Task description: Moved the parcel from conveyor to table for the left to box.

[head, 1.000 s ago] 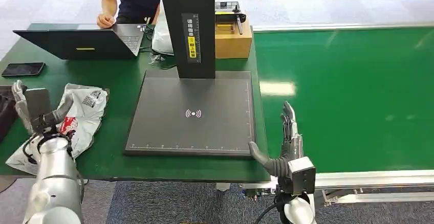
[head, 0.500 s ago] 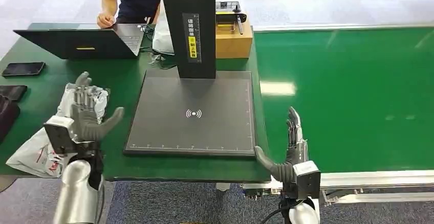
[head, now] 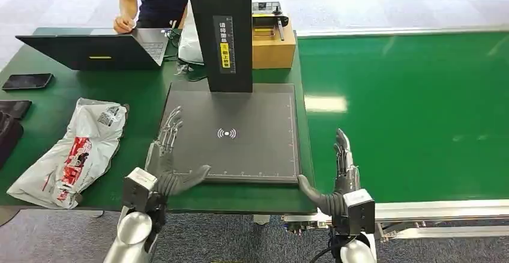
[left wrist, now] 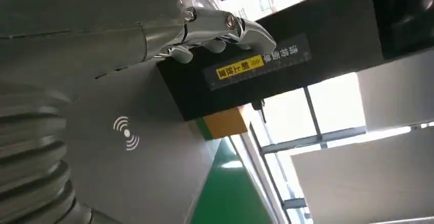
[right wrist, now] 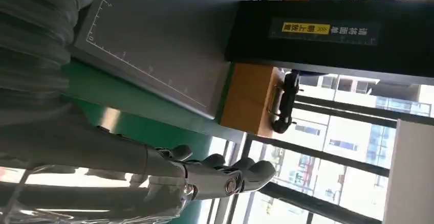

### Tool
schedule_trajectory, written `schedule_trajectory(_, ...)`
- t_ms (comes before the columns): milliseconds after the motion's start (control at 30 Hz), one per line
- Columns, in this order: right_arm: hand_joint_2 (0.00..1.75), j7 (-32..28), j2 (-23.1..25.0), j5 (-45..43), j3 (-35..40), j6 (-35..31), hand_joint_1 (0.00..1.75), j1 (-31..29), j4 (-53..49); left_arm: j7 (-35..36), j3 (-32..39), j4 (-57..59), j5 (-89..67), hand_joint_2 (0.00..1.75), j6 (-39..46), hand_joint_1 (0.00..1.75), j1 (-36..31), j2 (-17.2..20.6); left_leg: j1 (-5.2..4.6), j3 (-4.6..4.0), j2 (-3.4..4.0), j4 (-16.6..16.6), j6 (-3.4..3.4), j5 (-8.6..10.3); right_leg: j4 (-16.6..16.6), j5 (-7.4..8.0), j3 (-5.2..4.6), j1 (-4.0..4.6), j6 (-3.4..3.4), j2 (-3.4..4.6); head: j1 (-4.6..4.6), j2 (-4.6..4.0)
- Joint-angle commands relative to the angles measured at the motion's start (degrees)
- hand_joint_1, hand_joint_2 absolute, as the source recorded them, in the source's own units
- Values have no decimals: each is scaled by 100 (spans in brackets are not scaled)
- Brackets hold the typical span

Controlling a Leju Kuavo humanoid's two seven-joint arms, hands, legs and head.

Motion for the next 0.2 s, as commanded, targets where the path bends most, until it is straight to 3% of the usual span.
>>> schedule_trajectory(33,175,1,11,-44,20,11,0,-151,355,113,-461,467,-249,175,38,0,-156,24,4,22,-8,-12,-15,-1,-13,-3,24,0,12,-3,0,0)
schedule_trajectory(200,175,-44,-5,120,59,-17,0,-228,414,53,-576,996,-318,175,535,0,-374,-32,2,19,-10,-12,-12,2,-12,-1,23,-2,10,-6,2,0)
